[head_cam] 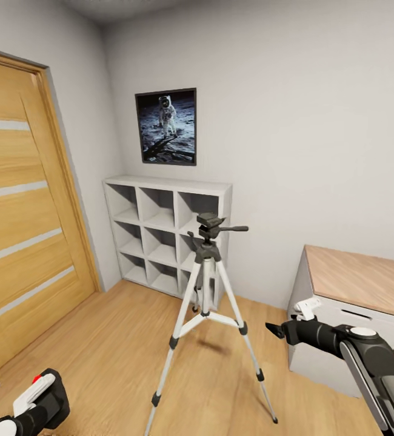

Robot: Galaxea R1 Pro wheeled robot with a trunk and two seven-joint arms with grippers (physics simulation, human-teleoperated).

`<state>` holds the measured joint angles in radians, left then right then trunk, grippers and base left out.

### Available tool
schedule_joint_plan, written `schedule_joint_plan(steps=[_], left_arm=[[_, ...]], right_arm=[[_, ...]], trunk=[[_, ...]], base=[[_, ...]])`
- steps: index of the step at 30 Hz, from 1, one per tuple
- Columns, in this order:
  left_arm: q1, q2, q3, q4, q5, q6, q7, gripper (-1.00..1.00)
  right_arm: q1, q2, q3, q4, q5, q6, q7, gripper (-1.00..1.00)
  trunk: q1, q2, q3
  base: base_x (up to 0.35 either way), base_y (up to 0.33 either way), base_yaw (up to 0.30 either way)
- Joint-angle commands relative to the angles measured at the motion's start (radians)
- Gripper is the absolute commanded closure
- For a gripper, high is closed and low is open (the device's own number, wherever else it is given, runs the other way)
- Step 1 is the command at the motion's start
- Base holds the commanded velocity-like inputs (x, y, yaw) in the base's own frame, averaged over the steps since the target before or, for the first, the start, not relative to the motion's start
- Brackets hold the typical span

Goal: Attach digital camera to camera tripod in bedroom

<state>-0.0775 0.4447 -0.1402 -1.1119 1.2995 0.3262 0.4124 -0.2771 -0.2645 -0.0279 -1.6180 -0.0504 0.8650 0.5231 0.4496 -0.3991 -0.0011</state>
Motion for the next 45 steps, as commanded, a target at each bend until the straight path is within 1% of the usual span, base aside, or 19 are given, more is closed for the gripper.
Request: schedule_joint_plan(steps=[1, 3, 6, 7, 8, 12, 16, 18, 19, 20, 22, 24, 26, 30, 33, 36, 39, 45], left_arm=[[0.0, 0.003, -0.004, -0.002, 0.006, 0.001, -0.001, 1.0], [0.001, 0.007, -0.006, -0.002, 0.002, 0.001, -0.012, 1.0], [0.002, 0.011, -0.008, -0.002, -0.02, 0.006, -0.04, 1.0], [0.003, 0.013, -0.009, -0.002, -0.041, 0.01, -0.065, 1.0], [0.003, 0.013, -0.009, -0.001, -0.049, 0.012, -0.077, 1.0], [0.004, 0.014, -0.008, 0.001, -0.056, 0.013, -0.087, 1.0], [0.004, 0.014, -0.006, 0.01, -0.06, 0.013, -0.097, 1.0], [0.004, 0.015, -0.004, 0.028, -0.06, 0.013, -0.107, 1.0], [0.004, 0.015, -0.001, 0.063, -0.06, 0.01, -0.138, 1.0], [0.004, 0.015, -0.001, 0.063, -0.06, 0.01, -0.138, 1.0], [0.004, 0.015, 0.0, 0.079, -0.061, 0.009, -0.162, 1.0], [0.004, 0.015, 0.001, 0.089, -0.061, 0.008, -0.181, 1.0], [0.004, 0.015, 0.002, 0.096, -0.06, 0.007, -0.193, 1.0], [0.004, 0.015, 0.003, 0.102, -0.06, 0.005, -0.206, 1.0], [0.004, 0.015, 0.003, 0.105, -0.06, 0.004, -0.21, 1.0], [0.004, 0.016, 0.008, 0.106, -0.06, 0.004, -0.212, 1.0], [0.004, 0.016, 0.027, 0.107, -0.062, 0.004, -0.212, 1.0], [0.004, 0.015, 0.034, 0.107, -0.063, 0.004, -0.212, 1.0]], right_arm=[[0.001, -0.006, 0.006, 0.0, -0.005, -0.002, 0.001, -1.0], [0.002, -0.01, 0.011, 0.0, -0.005, -0.006, 0.004, -1.0], [0.003, -0.015, 0.016, 0.0, -0.005, -0.011, 0.028, -1.0], [0.004, -0.017, 0.018, 0.0, -0.003, -0.013, 0.061, -1.0], [0.004, -0.018, 0.019, 0.0, 0.001, -0.014, 0.077, -1.0], [0.004, -0.019, 0.019, 0.0, 0.01, -0.015, 0.092, -1.0], [0.001, -0.018, 0.02, 0.0, 0.019, -0.016, 0.101, -1.0], [-0.004, -0.018, 0.018, 0.001, 0.021, -0.016, 0.104, -1.0], [-0.008, -0.016, 0.018, 0.001, 0.023, -0.017, 0.108, -1.0], [-0.008, -0.016, 0.018, 0.001, 0.023, -0.017, 0.108, -1.0], [-0.01, -0.014, 0.018, 0.0, 0.024, -0.023, 0.117, -1.0], [-0.011, -0.015, 0.018, 0.0, 0.024, -0.034, 0.14, -1.0], [-0.012, -0.015, 0.018, 0.0, 0.025, -0.05, 0.182, -1.0], [-0.014, -0.017, 0.016, 0.0, 0.028, -0.071, 0.281, -1.0], [-0.014, -0.016, 0.016, 0.0, 0.029, -0.079, 0.325, -1.0], [-0.015, -0.014, 0.015, 0.0, 0.03, -0.083, 0.348, -1.0], [-0.015, -0.011, 0.016, 0.0, 0.03, -0.088, 0.369, -1.0], [-0.014, -0.01, 0.017, 0.0, 0.03, -0.09, 0.375, -1.0]], trunk=[[0.0, -0.001, 0.0], [0.0, -0.001, 0.0], [0.0, -0.001, 0.0], [0.0, -0.001, 0.0], [0.0, -0.001, 0.0], [0.0, -0.001, 0.0], [0.0, -0.001, 0.0], [0.0, -0.001, 0.0], [0.0, -0.001, 0.0], [0.0, -0.001, 0.0], [0.0, -0.001, 0.0], [0.0, -0.001, 0.0], [0.0, -0.001, 0.0], [0.0, -0.001, 0.0], [0.0, -0.001, 0.0], [0.0, -0.001, 0.0], [0.0, -0.001, 0.0], [0.0, -0.001, 0.0]], base=[[0.003, -0.322, 0.237], [0.002, -0.322, 0.239], [0.001, -0.322, 0.243], [0.0, -0.323, 0.245], [0.0, -0.323, 0.246], [0.0, -0.324, 0.246], [0.0, -0.325, 0.247], [0.0, -0.325, 0.247], [0.007, -0.326, 0.243], [0.007, -0.326, 0.243], [0.028, -0.326, 0.238], [0.067, -0.324, 0.237], [0.109, -0.316, 0.241], [0.169, -0.287, 0.245], [0.219, -0.252, 0.247], [0.241, -0.232, 0.248], [0.256, -0.218, 0.246], [0.261, -0.212, 0.227]])
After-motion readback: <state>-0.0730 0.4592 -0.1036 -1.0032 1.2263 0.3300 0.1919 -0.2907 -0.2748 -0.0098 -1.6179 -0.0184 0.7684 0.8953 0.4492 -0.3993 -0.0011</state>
